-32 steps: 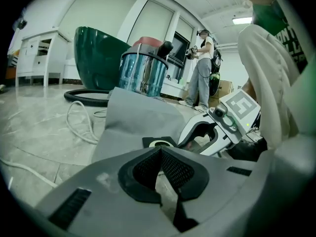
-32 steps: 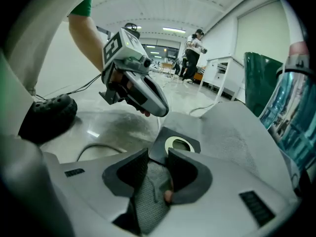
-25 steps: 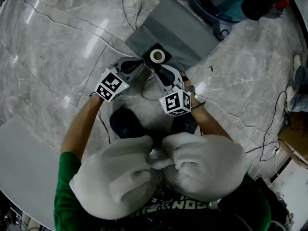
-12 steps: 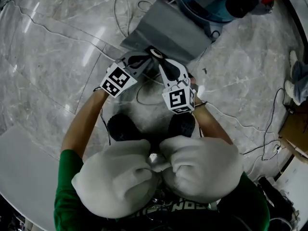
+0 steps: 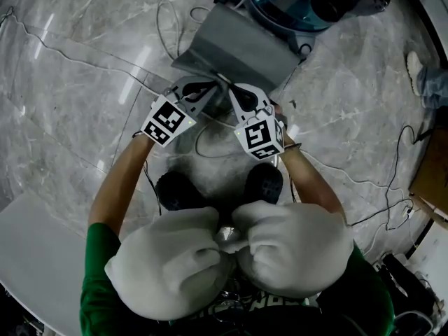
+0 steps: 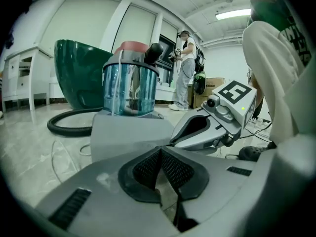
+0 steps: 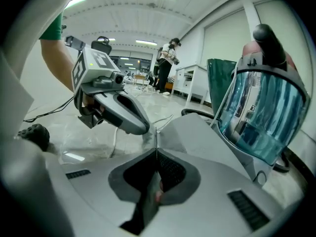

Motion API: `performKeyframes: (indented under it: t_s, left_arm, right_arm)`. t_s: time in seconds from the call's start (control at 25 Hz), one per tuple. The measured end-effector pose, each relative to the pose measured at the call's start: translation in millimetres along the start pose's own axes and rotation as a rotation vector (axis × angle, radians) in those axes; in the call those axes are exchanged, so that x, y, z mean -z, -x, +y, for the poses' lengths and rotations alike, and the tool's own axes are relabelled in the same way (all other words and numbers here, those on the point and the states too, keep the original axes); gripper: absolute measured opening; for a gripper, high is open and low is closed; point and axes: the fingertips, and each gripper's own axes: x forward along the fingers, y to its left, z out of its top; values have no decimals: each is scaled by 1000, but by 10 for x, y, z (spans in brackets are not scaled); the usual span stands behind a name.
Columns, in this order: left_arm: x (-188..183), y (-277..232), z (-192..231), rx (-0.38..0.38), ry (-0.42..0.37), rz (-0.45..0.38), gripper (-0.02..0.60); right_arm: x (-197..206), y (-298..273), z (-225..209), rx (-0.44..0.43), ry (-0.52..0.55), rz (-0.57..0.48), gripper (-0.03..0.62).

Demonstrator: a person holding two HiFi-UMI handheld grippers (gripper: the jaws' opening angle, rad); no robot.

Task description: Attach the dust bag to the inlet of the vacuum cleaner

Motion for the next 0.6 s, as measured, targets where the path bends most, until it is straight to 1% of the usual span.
performKeyframes:
  t_s: [0.08, 0.2, 0.28, 0.4, 0.44, 0.52, 0.6]
  left_arm:
    - [-201, 107, 91, -31, -33, -33, -3]
    - [-605, 269, 249, -75, -92, -90, -3]
    - [-821, 316, 333, -73, -136, -97, -3]
    - [-980, 305, 354, -12, -228, -44, 0]
    - [-1010, 292, 337, 17, -253, -19, 36]
    - [-1080, 264, 287, 76, -263, 14, 56]
    - [-1188, 256, 246, 117, -237, 12, 58]
  right_arm:
    - [-60, 66, -8, -6, 9, -18, 14]
    - [-204, 201, -27, -10, 16, -54, 14]
    - [-344, 313, -62, -10, 13, -85, 14]
    - [-586, 509, -139, -3, 19, -126, 14]
    - [-660, 574, -177, 1, 22, -137, 14]
    - [-790, 697, -283, 17, 19, -156, 14]
    - [-872, 805, -400, 36, 16, -170, 14]
